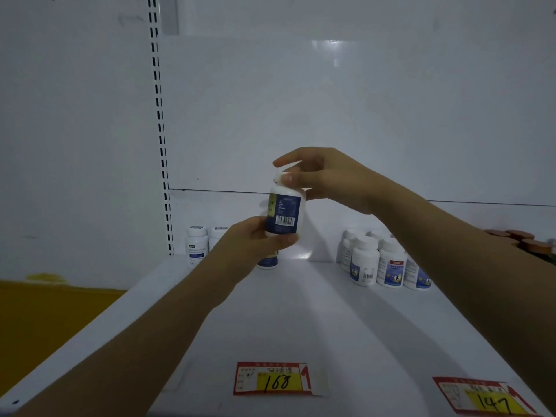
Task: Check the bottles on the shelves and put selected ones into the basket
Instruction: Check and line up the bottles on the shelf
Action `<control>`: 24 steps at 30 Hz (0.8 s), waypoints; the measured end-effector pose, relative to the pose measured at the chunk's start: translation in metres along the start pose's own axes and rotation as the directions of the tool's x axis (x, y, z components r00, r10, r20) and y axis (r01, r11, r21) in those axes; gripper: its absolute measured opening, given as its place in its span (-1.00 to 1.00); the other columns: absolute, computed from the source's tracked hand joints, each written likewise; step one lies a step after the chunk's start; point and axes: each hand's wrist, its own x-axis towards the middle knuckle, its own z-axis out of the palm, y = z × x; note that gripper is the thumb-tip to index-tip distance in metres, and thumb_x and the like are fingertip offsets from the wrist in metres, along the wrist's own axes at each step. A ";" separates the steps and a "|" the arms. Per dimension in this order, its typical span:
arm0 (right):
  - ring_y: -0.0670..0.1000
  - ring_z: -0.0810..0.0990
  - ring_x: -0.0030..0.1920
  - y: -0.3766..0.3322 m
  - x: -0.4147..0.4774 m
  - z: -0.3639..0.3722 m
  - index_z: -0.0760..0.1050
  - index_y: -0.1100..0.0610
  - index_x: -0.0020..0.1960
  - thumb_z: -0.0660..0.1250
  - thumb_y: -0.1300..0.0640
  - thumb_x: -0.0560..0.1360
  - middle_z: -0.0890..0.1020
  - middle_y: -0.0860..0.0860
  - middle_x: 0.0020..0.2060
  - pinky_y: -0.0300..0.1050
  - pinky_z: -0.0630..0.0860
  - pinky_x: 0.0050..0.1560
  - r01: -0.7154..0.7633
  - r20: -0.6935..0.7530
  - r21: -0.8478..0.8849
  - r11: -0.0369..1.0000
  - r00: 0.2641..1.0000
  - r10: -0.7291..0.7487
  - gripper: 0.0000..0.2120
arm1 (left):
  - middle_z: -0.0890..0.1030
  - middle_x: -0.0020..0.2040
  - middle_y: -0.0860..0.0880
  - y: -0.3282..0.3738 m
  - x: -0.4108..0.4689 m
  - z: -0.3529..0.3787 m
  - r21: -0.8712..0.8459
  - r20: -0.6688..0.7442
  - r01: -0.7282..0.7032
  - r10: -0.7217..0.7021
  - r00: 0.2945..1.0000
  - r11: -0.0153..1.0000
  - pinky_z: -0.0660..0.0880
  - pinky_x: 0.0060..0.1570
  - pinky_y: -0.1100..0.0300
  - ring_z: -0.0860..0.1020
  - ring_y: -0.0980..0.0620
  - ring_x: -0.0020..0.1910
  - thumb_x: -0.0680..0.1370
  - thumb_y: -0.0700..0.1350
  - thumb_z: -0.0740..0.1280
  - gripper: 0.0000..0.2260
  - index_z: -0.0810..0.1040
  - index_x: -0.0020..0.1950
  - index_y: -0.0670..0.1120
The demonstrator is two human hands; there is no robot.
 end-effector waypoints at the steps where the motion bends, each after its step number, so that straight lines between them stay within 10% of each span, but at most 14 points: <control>1: -0.02 0.61 0.08 0.001 0.001 0.001 0.48 0.04 0.25 0.34 0.10 0.53 0.63 0.01 0.08 -0.13 0.59 0.08 -0.010 0.007 0.011 1.000 1.000 0.010 -0.70 | 0.61 0.05 0.02 -0.001 0.000 0.001 0.000 -0.015 -0.013 0.013 1.000 1.000 0.46 0.14 0.11 0.58 0.03 0.02 0.48 -0.06 0.40 -0.65 0.48 0.24 -0.05; 6: -0.07 0.62 -0.02 0.005 0.000 0.011 0.50 0.07 0.12 0.33 -0.10 0.48 0.62 -0.02 0.03 -0.26 0.60 -0.11 -0.042 -0.056 -0.087 0.995 0.998 0.037 -0.68 | 0.58 0.05 0.02 -0.005 0.002 0.005 0.035 -0.166 -0.081 0.086 0.982 0.996 0.43 -0.06 0.26 0.56 0.04 -0.02 0.41 -0.04 0.46 -0.59 0.48 0.22 -0.08; 19: -0.07 0.63 0.00 0.015 -0.014 0.004 0.54 0.07 0.11 0.25 0.16 0.58 0.64 0.02 0.07 -0.26 0.61 -0.05 -0.098 0.045 0.118 0.988 0.995 0.093 -0.85 | 0.58 0.00 0.08 -0.005 -0.002 0.004 0.134 -0.016 -0.054 0.056 0.998 0.989 0.42 -0.40 0.55 0.54 0.20 -0.17 0.42 0.01 0.45 -0.64 0.49 0.18 0.01; 24: -0.05 0.62 0.08 0.018 -0.017 0.001 0.53 0.06 0.17 0.26 0.16 0.57 0.63 0.01 0.12 -0.26 0.60 -0.02 -0.108 0.058 0.096 0.990 0.993 0.102 -0.81 | 0.59 0.15 0.01 -0.004 -0.004 0.007 0.142 0.009 -0.033 0.032 0.999 0.989 0.44 0.08 0.26 0.57 0.07 0.05 0.42 0.02 0.44 -0.52 0.46 0.31 -0.04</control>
